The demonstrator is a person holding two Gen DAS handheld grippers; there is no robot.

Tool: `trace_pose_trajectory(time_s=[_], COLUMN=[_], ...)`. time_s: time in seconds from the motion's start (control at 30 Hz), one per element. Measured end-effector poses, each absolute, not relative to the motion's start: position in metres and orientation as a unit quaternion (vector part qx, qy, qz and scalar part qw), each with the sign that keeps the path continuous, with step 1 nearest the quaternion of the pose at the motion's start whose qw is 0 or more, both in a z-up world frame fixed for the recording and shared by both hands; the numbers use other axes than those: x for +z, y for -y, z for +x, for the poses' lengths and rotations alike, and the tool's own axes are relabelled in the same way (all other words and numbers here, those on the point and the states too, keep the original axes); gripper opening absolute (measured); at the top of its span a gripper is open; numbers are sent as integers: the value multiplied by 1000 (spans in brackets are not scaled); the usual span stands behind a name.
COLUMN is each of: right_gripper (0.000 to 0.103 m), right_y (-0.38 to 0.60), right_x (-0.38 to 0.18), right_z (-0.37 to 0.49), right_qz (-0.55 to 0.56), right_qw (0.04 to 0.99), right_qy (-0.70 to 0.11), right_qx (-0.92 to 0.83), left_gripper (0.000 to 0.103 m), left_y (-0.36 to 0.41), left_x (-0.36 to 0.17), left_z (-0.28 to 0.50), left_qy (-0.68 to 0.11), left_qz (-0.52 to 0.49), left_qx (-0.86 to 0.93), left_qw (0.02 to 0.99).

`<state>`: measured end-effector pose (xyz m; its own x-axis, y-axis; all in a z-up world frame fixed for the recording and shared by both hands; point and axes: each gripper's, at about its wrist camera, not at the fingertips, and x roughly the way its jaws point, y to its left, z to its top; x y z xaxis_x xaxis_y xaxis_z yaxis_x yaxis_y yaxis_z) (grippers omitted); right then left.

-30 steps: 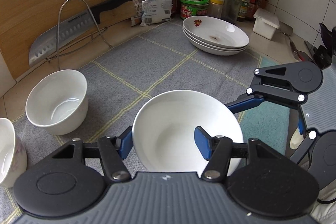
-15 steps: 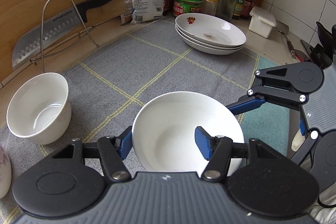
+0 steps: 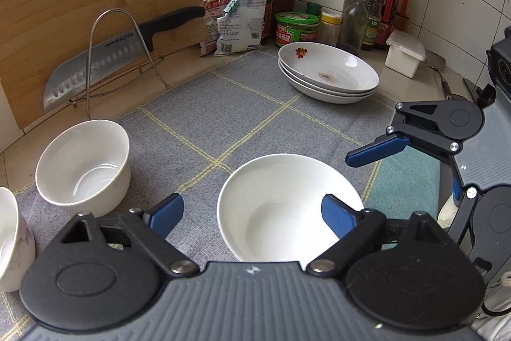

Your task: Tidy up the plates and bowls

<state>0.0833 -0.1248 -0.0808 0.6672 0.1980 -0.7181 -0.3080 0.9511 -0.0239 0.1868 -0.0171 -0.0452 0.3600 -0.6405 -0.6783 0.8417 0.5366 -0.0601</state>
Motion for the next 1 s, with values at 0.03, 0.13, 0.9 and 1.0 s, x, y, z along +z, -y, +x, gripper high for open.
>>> trace_pose_trajectory(time_s=[0.03,0.13,0.9,1.0], right_gripper=[103,103,103,103], right_y=[125,125,98,93], right_x=[-80,-74,-57,-58], right_z=[84,85,157,171], right_qz=[-73,-76,-114,-121], right_qw=[910,913,920,919], right_qy=[-383,-378,-333,-329], right_qx=[139,137,175,181], left_gripper=[93,95,96,96], left_y=[13,2,-39,-38], left_x=[-43,-35,-27,-30], left_z=[187,190,263,275], left_qy=[-330,-322,-318,-320], left_qz=[149,145,143,147], left_qx=[-452,-433,-330,-325], left_qw=[815,829,877,877])
